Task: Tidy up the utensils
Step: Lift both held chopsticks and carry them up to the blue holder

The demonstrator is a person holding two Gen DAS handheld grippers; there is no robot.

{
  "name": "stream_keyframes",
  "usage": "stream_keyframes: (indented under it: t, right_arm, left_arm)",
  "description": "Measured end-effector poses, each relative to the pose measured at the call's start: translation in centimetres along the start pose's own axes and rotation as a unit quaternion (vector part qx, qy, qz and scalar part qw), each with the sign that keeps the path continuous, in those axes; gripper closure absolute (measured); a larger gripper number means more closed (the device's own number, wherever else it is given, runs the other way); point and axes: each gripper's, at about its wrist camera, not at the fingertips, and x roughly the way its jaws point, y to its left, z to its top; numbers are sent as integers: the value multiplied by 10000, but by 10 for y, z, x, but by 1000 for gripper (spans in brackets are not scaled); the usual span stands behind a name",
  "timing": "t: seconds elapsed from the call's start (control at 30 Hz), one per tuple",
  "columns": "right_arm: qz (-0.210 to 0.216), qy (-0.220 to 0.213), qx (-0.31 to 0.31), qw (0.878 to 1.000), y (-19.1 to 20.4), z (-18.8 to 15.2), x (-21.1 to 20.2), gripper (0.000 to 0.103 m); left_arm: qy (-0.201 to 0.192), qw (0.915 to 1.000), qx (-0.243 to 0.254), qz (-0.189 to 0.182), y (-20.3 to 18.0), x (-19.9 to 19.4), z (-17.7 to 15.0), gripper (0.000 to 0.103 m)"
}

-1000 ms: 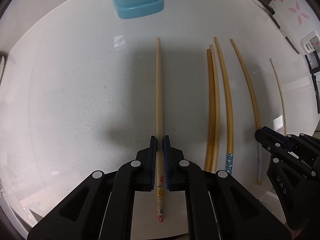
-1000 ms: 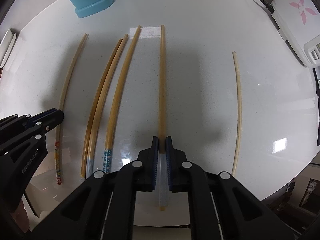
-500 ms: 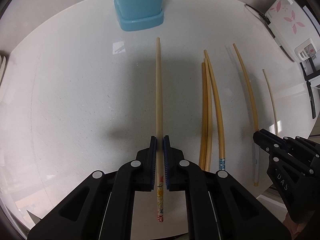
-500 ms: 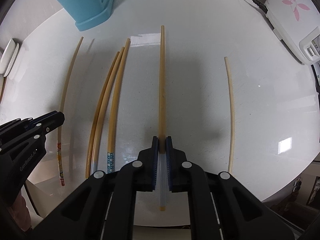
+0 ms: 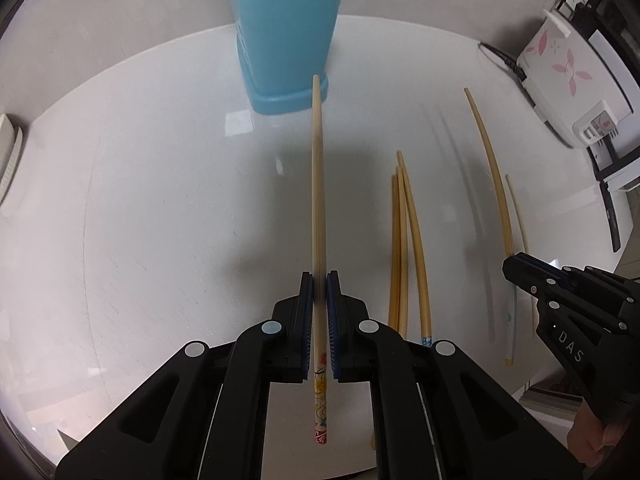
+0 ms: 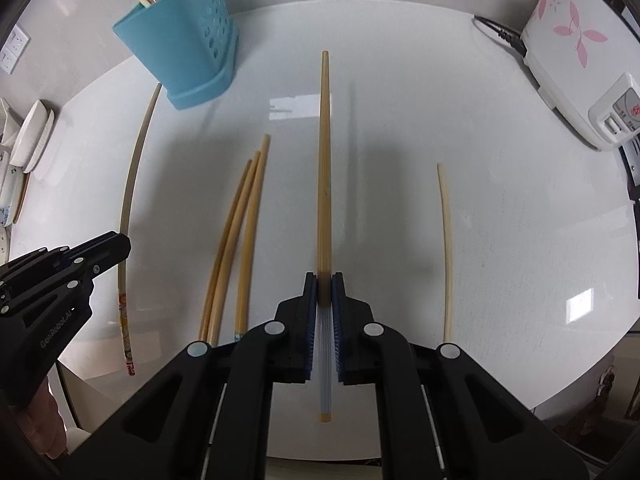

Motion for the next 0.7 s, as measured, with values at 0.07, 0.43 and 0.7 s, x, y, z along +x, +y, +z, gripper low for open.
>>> stream_keyframes:
  t: [0.07, 0.43, 0.7]
  right_arm:
    - [38, -90, -7, 10000, -3, -6, -4, 96]
    - [191, -537, -31, 9984, 8, 30, -26, 96]
    - [272, -889, -85, 9956, 9, 48, -46, 96]
  left_arm:
    - [-93, 10000, -4, -22, 1, -5, 3, 97]
    - [-634, 9978, -118, -160, 4, -36, 25, 97]
    - [-1024, 9945, -116, -182, 6, -62, 40, 97]
